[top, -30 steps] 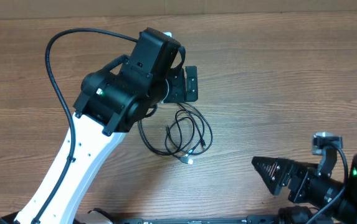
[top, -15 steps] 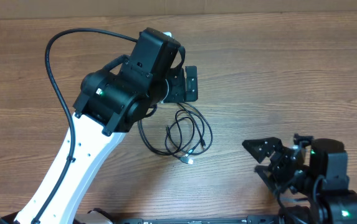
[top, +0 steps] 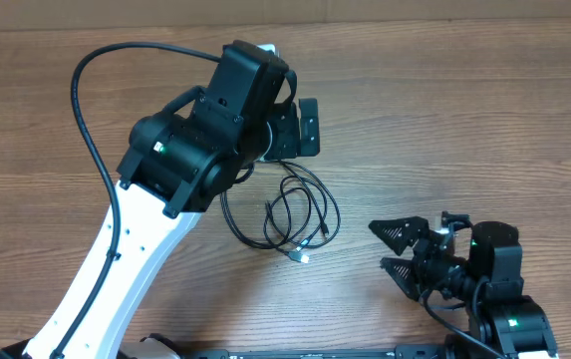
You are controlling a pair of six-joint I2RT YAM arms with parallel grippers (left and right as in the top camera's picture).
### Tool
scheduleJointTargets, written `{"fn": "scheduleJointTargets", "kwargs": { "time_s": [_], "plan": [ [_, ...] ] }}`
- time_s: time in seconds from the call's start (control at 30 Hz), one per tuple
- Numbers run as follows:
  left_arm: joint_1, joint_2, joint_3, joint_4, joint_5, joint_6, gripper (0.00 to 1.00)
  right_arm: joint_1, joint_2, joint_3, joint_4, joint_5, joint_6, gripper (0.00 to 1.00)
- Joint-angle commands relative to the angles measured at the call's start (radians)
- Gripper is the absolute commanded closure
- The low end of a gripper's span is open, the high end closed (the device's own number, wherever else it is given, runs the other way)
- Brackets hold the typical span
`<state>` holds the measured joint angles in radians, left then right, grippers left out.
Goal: Untangle cables
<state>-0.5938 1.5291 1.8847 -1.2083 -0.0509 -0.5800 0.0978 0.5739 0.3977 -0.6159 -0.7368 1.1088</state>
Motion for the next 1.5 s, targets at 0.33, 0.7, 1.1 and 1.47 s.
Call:
{"fn": "scheduleJointTargets", "kwargs": {
  "time_s": [0.33,0.7,1.1,1.47],
  "plan": [
    [0.122,-0.116,0.005,-0.249,-0.256,0.138,0.0,0.144,-0.004,-0.016,0.006,0.103,0.017,0.0],
    [0.229,-0.236,-0.006,-0.404,-0.245,0.072,0.0,0.201,-0.004,-0.016,0.028,0.162,-0.117,0.0],
    [0.229,-0.416,-0.344,-0.333,-0.315,-0.032,0.0,0.201,-0.004,-0.016,0.033,0.24,-0.153,0.0],
    [0.229,-0.344,-0.41,-0.335,-0.314,-0.037,0.0,0.201,0.07,-0.016,0.182,0.165,-0.199,0.09]
  ]
}}
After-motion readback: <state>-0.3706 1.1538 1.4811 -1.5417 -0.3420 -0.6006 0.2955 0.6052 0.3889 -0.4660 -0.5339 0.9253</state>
